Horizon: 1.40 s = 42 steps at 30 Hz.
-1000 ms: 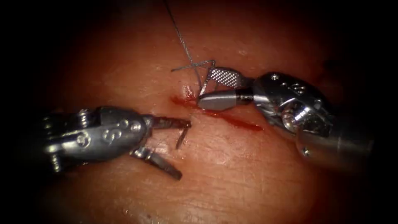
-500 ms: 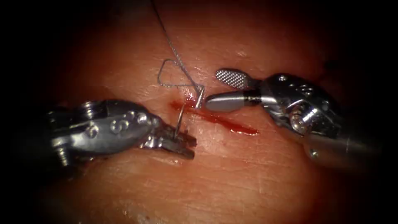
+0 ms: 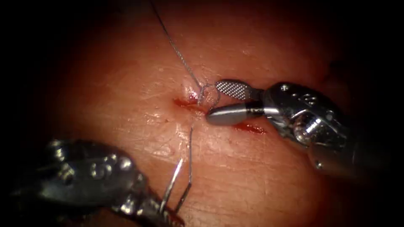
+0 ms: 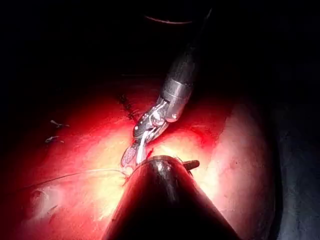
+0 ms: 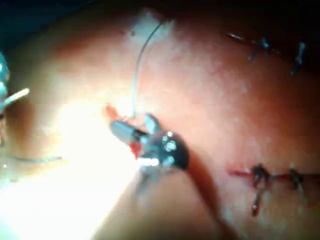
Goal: Wound Closure
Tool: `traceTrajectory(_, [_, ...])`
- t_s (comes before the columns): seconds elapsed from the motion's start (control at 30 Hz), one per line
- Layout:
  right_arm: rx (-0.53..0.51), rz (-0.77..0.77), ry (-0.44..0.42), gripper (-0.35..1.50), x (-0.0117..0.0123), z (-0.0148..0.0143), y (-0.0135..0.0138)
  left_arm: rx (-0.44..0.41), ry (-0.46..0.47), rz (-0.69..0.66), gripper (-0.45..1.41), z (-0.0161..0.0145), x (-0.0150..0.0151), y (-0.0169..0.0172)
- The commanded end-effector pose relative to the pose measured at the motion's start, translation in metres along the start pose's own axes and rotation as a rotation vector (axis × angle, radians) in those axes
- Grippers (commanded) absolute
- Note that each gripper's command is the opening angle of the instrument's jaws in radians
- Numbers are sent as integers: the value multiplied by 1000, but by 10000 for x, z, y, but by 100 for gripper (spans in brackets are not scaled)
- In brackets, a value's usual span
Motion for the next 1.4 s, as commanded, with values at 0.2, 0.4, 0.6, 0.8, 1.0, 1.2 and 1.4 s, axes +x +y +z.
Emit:
traceTrajectory(0.2, [7,-42,-36,83,-2,7,-4,-13,5,8,-45,-16,12,19])
traceTrajectory(0.4, [13,-138,-60,-20,12,-2,-18,44,58,5,-45,-54,22,33])
traceTrajectory(0.6, [5,-204,-76,-35,17,6,-22,93,95,17,-45,-85,27,44])
traceTrajectory(0.8, [-18,-254,-82,-35,22,13,-19,113,113,37,-45,-98,32,56])
traceTrajectory(1.0, [-52,-283,-122,-35,11,28,-10,124,123,62,-45,-106,39,74])
traceTrajectory(1.2, [-64,-292,-147,-35,0,34,-5,138,135,88,-45,-114,46,92])
traceTrajectory(1.4, [-86,-318,-201,-35,-20,49,-1,170,171,156,-45,-121,57,96])
